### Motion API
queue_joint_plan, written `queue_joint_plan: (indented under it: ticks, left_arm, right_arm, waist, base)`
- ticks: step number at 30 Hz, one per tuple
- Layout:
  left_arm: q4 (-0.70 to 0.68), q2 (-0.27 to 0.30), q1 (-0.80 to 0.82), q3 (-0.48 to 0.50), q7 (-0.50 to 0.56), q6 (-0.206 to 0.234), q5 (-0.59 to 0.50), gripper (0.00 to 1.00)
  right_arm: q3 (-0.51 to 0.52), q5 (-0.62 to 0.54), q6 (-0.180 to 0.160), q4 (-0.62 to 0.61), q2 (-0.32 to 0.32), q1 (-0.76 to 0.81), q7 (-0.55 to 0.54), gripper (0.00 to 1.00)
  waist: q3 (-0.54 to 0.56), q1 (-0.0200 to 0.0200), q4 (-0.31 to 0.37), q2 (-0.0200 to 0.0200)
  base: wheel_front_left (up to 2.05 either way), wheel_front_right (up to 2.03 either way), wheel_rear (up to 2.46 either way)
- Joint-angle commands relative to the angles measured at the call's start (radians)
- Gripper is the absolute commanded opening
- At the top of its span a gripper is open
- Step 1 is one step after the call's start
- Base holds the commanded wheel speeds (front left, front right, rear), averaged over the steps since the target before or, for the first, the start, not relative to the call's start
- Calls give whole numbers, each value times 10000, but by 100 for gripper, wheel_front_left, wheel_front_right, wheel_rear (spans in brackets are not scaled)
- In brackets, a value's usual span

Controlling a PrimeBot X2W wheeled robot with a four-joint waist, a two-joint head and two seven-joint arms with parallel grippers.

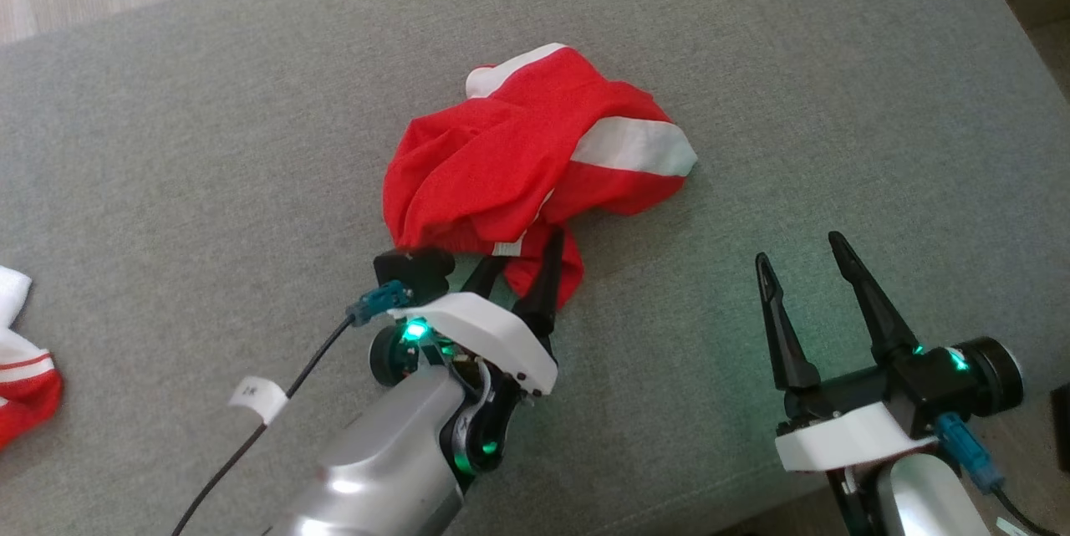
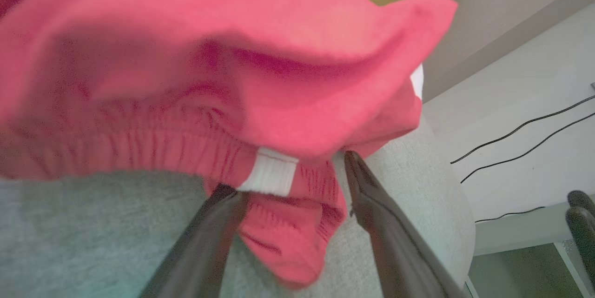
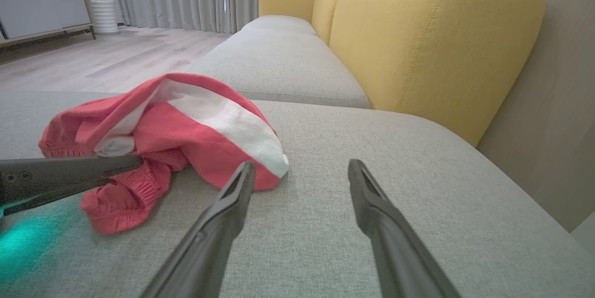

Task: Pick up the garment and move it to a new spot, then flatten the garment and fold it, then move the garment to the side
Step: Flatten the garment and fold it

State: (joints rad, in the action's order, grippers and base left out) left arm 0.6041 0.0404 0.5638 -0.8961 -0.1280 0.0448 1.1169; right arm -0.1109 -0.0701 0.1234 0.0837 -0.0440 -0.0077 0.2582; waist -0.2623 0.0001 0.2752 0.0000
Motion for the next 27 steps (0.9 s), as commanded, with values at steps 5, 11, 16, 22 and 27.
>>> queue_joint_plan:
  ticks: [5, 11, 16, 22, 27]
  left_arm:
    - [127, 99, 303, 90, -624, 122, 460, 100]
    - [146, 99, 219, -101, -1097, 353, 715, 100]
    - [211, 99, 204, -203, -1260, 335, 735, 47]
    - [226, 99, 185, -259, -1320, 148, 822, 0]
    - [131, 99, 188, -284, -1331, 38, 678, 0]
  right_arm:
    - [-167, 69, 73, -225, -62, -146, 36, 100]
    - [-178, 61, 73, -151, -62, -99, 36, 100]
    - [-225, 24, 73, -97, -62, -77, 36, 100]
    - [-171, -43, 73, -77, -62, -49, 36, 100]
    - [-58, -67, 73, -87, -62, 5, 36, 100]
  waist:
    - [12, -1, -50, 0]
    - [123, -1, -129, 0]
    - [217, -1, -234, 0]
    - [327, -1, -332, 0]
    - [418, -1, -506, 0]
  base:
    - [0, 0, 0]
    - [0, 0, 0]
    - [0, 0, 0]
    - [0, 0, 0]
    - [0, 0, 0]
